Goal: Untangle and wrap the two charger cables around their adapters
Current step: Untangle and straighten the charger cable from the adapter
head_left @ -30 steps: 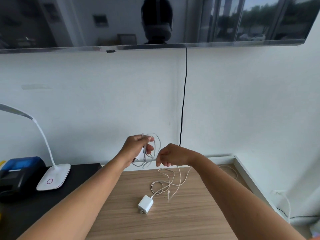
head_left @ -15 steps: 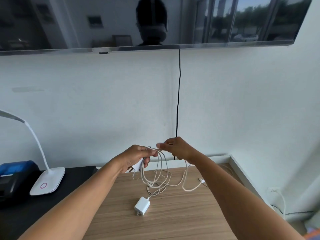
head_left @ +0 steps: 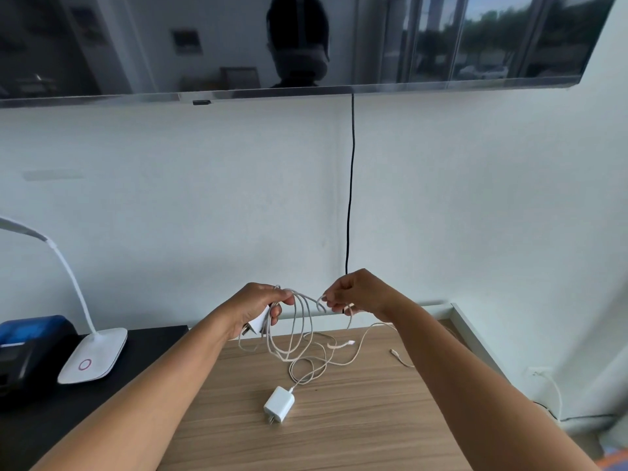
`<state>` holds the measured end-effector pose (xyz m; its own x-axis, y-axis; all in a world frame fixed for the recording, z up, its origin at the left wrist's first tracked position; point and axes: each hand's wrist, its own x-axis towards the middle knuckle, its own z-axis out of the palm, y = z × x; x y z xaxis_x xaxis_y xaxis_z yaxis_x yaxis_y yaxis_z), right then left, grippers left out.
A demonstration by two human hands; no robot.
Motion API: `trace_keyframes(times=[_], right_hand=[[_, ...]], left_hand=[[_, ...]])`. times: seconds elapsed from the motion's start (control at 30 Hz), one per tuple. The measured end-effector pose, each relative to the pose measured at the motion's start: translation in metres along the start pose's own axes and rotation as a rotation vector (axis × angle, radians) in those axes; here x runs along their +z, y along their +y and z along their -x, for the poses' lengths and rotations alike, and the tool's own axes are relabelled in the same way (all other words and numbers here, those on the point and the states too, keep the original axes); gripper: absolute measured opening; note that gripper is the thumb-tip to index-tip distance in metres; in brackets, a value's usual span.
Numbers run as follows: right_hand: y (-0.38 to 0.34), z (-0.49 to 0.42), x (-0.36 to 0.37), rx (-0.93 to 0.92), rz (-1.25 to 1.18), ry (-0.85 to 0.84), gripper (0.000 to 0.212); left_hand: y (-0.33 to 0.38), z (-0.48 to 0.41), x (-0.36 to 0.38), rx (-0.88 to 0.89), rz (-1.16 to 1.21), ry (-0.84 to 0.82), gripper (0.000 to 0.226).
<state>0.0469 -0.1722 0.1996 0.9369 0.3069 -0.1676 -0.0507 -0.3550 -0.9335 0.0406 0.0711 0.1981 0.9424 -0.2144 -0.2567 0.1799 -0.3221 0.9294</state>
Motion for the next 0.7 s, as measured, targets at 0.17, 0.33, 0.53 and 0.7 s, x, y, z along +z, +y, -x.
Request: trace_keyframes(times=[0.17,0.33,0.53,0.7], right_hand=[[-0.008,0.002,-0.003,-0.078,-0.076,0.053,0.019],[-0.005,0.005,-0.011,-0.148,-0.083,0.089,0.014],[0.005,0.016,-0.008,-0.08,-0.013,0.004,0.033],[0.011,0.016,-0.001,0.004,0.171,-0.146,0.017]], left_hand=[[-0.01,-0.003,-0.004,-0.075,0.013,0.045,0.024],[-0.01,0.001,-0.018,-0.178,0.158,0.092,0.021],[0.006,-0.001,-0.048,-0.218,0.679,0.113,0.015],[0.024,0.002,-0.058,-0.192,0.679,0.095,0.015]])
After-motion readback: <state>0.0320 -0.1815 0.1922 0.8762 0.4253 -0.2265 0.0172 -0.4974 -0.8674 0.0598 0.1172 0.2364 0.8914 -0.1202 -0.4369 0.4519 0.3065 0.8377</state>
